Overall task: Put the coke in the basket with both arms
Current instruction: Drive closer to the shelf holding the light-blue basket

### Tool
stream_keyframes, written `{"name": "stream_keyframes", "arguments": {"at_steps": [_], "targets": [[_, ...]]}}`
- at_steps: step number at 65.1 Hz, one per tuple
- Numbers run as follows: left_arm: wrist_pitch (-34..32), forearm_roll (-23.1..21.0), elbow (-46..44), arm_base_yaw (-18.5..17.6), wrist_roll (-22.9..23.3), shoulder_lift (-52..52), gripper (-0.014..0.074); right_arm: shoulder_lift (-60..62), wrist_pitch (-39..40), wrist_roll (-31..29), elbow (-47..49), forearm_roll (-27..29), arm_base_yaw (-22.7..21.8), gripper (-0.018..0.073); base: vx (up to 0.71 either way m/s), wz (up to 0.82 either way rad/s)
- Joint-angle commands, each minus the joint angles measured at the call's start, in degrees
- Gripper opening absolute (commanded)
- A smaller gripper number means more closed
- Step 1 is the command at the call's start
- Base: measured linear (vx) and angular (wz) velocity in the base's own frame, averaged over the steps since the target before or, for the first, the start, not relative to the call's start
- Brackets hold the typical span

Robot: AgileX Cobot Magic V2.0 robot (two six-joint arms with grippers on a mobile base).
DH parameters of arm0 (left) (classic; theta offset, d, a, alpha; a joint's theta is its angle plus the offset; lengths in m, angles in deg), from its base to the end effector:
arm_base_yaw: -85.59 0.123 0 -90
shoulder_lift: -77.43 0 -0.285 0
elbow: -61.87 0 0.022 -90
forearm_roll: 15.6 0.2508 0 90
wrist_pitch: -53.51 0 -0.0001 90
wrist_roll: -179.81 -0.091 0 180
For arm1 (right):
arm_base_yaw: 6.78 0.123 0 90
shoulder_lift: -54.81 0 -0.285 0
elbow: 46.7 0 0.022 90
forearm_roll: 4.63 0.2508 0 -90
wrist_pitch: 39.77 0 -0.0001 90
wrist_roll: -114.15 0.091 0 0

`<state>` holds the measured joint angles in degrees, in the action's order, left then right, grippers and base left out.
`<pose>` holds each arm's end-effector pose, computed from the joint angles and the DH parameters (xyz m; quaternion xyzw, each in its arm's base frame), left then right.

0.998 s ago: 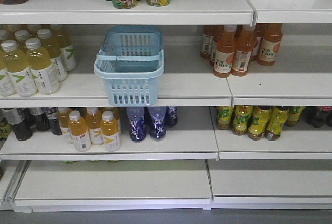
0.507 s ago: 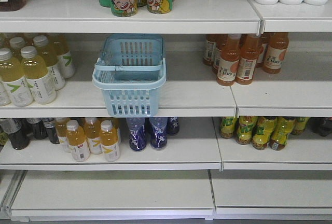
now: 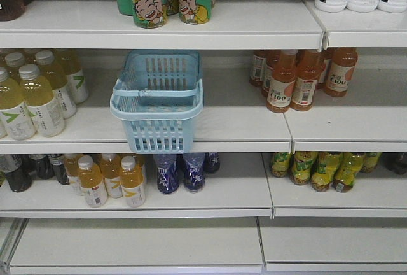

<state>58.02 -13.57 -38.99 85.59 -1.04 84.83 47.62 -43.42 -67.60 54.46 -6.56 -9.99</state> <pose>0.0574 0.0003 0.1950 0.0169 0.7133 0.0186 0.7004 0.0568 -0.0034 0.1984 -0.0021 0.7051 -0.0433 0.7078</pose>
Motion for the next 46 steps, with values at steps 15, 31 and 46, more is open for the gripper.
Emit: {"name": "stream_keyframes", "arguments": {"at_steps": [15,31,46], "targets": [[-4.08,-0.18,-0.07,-0.12,0.34,-1.03,-0.0006,1.02,4.04,-0.26,-0.62,-0.23,-0.31,-0.0009,-0.01,0.01],[-4.08,-0.18,-0.07,-0.12,0.34,-1.03,-0.0006,1.02,4.04,-0.26,-0.62,-0.23,-0.31,-0.0009,0.0,0.0],[-4.08,-0.18,-0.07,-0.12,0.34,-1.03,-0.0006,1.02,4.04,-0.26,-0.62,-0.23,-0.31,-0.0009,0.0,0.0]]}}
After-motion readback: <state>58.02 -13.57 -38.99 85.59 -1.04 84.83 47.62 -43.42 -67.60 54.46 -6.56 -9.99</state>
